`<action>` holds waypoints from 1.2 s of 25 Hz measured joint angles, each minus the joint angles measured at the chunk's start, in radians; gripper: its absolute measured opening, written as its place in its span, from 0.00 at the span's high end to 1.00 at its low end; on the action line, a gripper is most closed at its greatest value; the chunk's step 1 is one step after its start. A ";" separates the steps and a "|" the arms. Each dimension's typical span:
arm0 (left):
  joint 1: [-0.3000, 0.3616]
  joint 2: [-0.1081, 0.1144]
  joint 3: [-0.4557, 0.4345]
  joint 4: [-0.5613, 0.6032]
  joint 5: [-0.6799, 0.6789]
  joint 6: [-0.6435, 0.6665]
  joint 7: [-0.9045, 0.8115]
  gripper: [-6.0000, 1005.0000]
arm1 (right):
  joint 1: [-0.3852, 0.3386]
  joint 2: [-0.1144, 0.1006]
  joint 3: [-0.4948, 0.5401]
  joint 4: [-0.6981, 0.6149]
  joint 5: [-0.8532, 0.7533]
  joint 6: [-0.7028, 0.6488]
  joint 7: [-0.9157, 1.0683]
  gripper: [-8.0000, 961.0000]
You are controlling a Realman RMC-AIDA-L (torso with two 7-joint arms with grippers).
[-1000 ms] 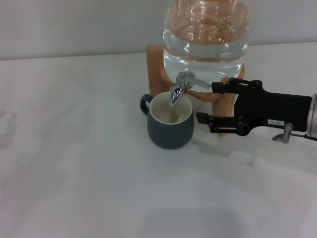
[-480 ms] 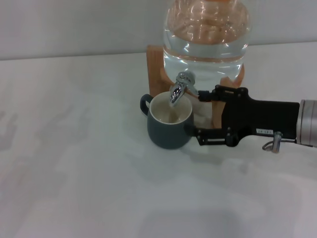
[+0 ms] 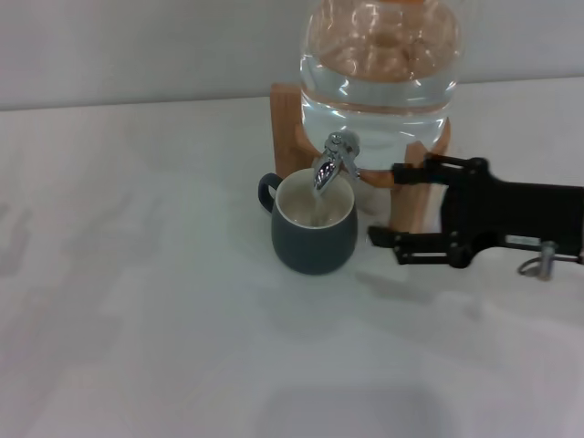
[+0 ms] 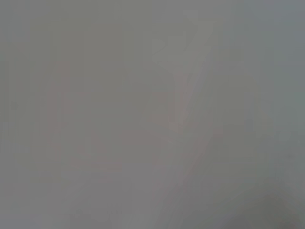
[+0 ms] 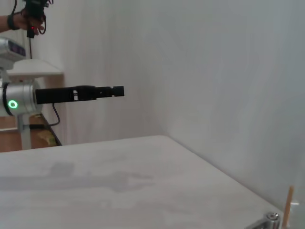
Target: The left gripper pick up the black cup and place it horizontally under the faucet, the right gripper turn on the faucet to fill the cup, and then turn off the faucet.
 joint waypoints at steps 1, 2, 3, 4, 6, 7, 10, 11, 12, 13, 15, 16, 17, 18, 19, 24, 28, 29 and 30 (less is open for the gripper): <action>0.000 0.000 0.000 0.000 0.000 0.001 0.000 0.66 | -0.003 0.000 0.018 -0.001 0.000 0.022 -0.001 0.13; 0.000 0.000 0.000 0.000 0.000 0.002 0.000 0.66 | -0.005 0.000 0.039 -0.001 0.000 0.052 -0.001 0.13; 0.000 0.000 0.000 0.000 0.000 0.005 0.000 0.66 | -0.006 0.000 0.059 -0.001 0.001 0.088 -0.001 0.13; -0.002 0.000 0.000 0.000 0.000 0.007 0.000 0.66 | -0.006 0.000 0.075 0.001 0.002 0.119 -0.001 0.13; -0.006 0.000 0.000 0.000 0.004 0.013 0.000 0.66 | -0.006 0.000 0.090 0.005 0.003 0.166 -0.002 0.13; -0.008 0.000 0.000 -0.001 0.008 0.018 0.001 0.66 | -0.006 0.000 0.093 0.006 0.003 0.184 -0.003 0.13; -0.015 0.000 0.000 -0.001 0.014 0.035 0.001 0.66 | -0.006 0.000 0.096 0.009 0.003 0.217 -0.003 0.13; -0.016 0.000 0.000 -0.002 0.014 0.041 0.001 0.66 | -0.006 0.000 0.091 0.009 0.004 0.222 -0.003 0.13; -0.017 0.000 0.000 -0.002 0.014 0.044 0.001 0.66 | -0.006 0.000 0.087 0.010 0.005 0.224 -0.004 0.13; -0.019 0.000 0.000 -0.002 0.014 0.048 0.001 0.66 | -0.005 0.000 0.078 0.012 0.008 0.224 -0.004 0.13; -0.023 0.000 0.000 -0.002 0.013 0.051 -0.002 0.66 | 0.000 0.002 0.057 0.016 0.011 0.222 -0.005 0.13; -0.023 0.000 0.000 -0.002 0.013 0.051 -0.003 0.66 | 0.005 0.002 0.042 0.019 0.014 0.214 -0.006 0.13; -0.024 0.000 0.000 -0.002 0.012 0.051 -0.003 0.66 | 0.011 0.003 0.026 0.022 0.016 0.203 -0.007 0.13; -0.024 0.000 0.000 -0.002 0.012 0.052 -0.004 0.66 | 0.015 0.004 0.015 0.024 0.018 0.194 -0.008 0.13; -0.025 0.000 0.000 -0.002 0.012 0.052 -0.004 0.66 | 0.023 0.004 -0.002 0.030 0.022 0.179 -0.012 0.13; -0.025 0.000 0.000 -0.002 0.013 0.052 -0.005 0.66 | 0.042 0.005 -0.036 0.044 0.037 0.139 -0.017 0.13; -0.023 -0.001 0.000 -0.002 0.013 0.052 -0.007 0.66 | 0.046 0.006 -0.046 0.048 0.051 0.111 -0.017 0.13; -0.023 -0.001 0.000 -0.003 0.013 0.052 -0.007 0.66 | 0.046 0.006 -0.051 0.048 0.057 0.102 -0.017 0.13; -0.022 -0.001 0.000 -0.003 0.013 0.052 -0.007 0.66 | 0.046 0.006 -0.058 0.050 0.064 0.090 -0.017 0.13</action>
